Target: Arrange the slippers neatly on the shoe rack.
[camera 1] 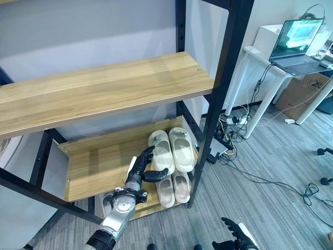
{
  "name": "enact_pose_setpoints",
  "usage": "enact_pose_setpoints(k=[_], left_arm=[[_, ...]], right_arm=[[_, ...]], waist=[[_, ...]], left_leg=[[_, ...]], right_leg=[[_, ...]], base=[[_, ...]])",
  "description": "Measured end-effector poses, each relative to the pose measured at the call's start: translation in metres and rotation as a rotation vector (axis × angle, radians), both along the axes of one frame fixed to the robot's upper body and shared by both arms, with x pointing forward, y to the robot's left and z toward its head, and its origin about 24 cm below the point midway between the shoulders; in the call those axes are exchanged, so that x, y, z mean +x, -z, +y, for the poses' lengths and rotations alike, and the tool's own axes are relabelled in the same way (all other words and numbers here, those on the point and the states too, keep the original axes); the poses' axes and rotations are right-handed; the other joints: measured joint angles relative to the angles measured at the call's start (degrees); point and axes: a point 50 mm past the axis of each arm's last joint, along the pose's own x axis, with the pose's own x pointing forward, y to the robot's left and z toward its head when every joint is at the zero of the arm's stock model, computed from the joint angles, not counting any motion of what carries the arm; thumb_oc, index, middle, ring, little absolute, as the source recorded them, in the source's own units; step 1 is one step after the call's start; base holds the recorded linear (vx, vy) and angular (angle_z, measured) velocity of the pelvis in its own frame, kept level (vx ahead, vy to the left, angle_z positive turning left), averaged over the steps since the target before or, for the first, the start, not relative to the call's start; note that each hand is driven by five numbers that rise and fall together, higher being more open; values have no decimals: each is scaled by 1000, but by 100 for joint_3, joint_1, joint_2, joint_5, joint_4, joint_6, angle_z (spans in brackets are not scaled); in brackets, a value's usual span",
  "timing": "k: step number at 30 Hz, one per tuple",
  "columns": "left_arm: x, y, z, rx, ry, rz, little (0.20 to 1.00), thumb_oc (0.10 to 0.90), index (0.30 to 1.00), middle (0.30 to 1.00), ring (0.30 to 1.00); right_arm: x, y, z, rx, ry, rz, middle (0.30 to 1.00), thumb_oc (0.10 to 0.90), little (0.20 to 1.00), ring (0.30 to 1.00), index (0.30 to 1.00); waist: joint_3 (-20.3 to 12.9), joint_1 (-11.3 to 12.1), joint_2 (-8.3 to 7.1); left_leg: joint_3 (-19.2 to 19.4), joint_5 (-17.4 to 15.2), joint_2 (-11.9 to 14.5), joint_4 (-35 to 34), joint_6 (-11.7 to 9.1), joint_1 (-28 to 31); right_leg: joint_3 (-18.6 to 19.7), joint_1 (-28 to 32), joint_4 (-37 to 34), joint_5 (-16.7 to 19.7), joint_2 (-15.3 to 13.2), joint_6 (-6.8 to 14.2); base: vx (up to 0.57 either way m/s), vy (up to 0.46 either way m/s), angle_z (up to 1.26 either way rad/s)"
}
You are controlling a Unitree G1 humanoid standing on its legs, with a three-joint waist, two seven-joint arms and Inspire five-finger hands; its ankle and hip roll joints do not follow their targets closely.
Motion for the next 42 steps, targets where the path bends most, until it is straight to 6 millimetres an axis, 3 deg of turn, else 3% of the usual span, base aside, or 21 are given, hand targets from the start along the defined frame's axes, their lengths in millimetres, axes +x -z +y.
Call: enact_pose_setpoints(k=[9, 18, 26, 28, 32, 38, 42], left_arm=[[4, -9, 21, 209, 2, -63, 900, 800, 900, 900, 900], [6, -27, 34, 260, -29, -145, 900, 800, 900, 900, 900], [-30, -17, 41, 159, -48, -106, 900, 800, 900, 900, 900], [-47, -13, 45, 41, -68, -60, 900, 800, 900, 900, 900], [-61, -9, 49, 31, -45, -20, 900, 800, 900, 900, 900], [-84, 6, 59, 22, -69, 61, 900, 800, 900, 900, 900], [-101, 31, 75, 33, -159, 159, 900, 800, 900, 900, 900]], right_arm=[[-10, 11, -5, -22, 29, 76, 900, 800, 900, 900, 900], [-15, 21, 1, -18, 41, 135, 900, 800, 900, 900, 900], [-19, 32, 1, -37, 75, 210, 900, 800, 900, 900, 900], [-23, 34, 2, -47, 95, 225, 900, 800, 900, 900, 900], [-32, 37, -3, -68, 111, 273, 900, 800, 900, 900, 900], [-42, 39, -8, -84, 145, 303, 900, 800, 900, 900, 900], [-46, 40, -10, -70, 191, 308, 900, 800, 900, 900, 900]], waist=[[-5, 34, -50], [-70, 231, -155], [-94, 446, -121], [-98, 496, -119], [-128, 661, -73], [-164, 817, -14], [-173, 809, 0]], left_leg=[[-162, 14, 6, 0, -13, 21], [-294, 36, 11, 2, -24, 82], [-418, 68, 33, 3, -48, 154], [-472, 37, 45, 2, -60, 171], [-551, 37, 51, 1, -81, 165], [-673, 51, 67, 1, -96, 148], [-765, 58, 99, 1, -108, 142]], right_leg=[[-151, 97, 0, -32, 19, -32], [-297, 230, 0, -83, 39, -44], [-359, 343, -1, -122, 81, -87], [-424, 384, -1, -144, 96, -111], [-493, 418, -1, -160, 110, -116], [-634, 474, 0, -174, 149, -135], [-693, 498, -1, -196, 196, -166]], base=[[-15, -15, 8], [-48, -21, 9], [-49, -17, 6], [-54, -25, 16], [-32, -18, 12], [-40, -20, 11], [-21, -14, 7]])
